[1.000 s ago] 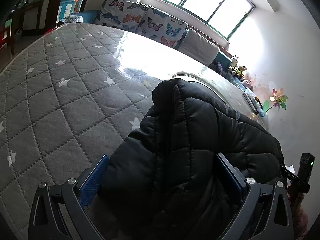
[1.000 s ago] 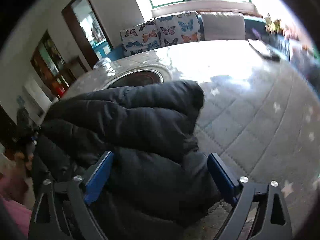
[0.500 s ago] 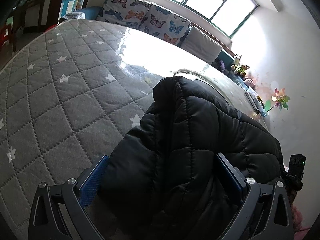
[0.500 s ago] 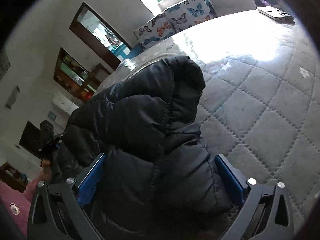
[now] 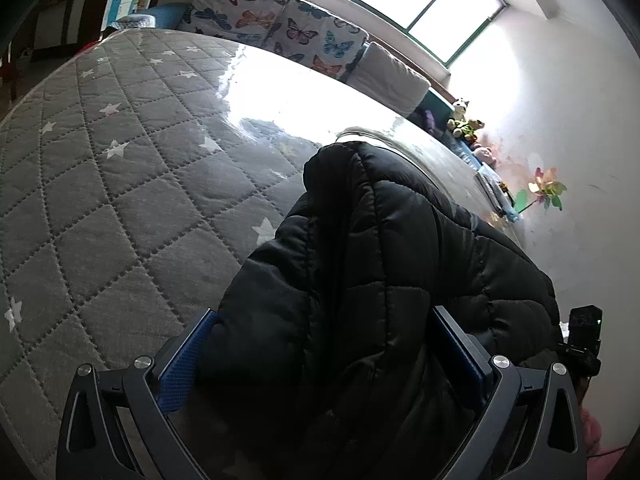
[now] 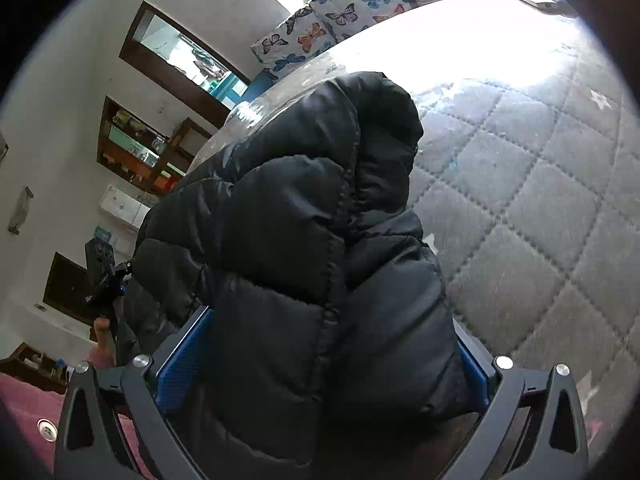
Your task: Fold large clothes
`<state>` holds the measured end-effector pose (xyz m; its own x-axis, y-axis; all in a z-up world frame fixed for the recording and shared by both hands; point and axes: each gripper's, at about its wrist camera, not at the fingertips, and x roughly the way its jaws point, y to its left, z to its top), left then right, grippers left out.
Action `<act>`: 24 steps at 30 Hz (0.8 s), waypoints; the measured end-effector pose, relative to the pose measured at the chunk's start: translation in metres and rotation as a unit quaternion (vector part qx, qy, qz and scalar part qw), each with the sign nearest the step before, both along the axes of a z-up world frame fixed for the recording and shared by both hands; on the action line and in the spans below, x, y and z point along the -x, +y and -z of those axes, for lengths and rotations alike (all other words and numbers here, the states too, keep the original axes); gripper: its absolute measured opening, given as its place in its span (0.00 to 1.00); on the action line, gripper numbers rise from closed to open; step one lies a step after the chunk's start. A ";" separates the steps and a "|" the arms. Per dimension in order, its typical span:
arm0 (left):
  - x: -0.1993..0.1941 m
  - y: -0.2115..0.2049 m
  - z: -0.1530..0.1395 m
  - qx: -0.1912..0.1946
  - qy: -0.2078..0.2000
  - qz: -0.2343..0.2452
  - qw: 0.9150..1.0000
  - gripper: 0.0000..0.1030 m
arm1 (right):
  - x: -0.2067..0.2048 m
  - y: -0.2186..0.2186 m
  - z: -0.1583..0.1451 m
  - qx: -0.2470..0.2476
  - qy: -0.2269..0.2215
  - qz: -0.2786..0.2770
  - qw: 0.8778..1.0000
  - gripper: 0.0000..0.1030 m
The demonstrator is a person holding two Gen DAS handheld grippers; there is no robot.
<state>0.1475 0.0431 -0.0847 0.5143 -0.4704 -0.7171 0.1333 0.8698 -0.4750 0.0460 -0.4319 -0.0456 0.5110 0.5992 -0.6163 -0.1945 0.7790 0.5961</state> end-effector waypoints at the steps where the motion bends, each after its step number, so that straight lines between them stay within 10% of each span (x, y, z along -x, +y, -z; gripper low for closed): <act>1: 0.000 0.001 0.001 0.003 0.002 0.000 1.000 1.00 | 0.002 0.000 0.001 -0.002 -0.001 0.003 1.000 1.00; 24: -0.001 0.007 0.016 0.027 0.001 -0.001 1.000 1.00 | -0.008 0.016 -0.006 0.018 0.018 0.003 1.000 1.00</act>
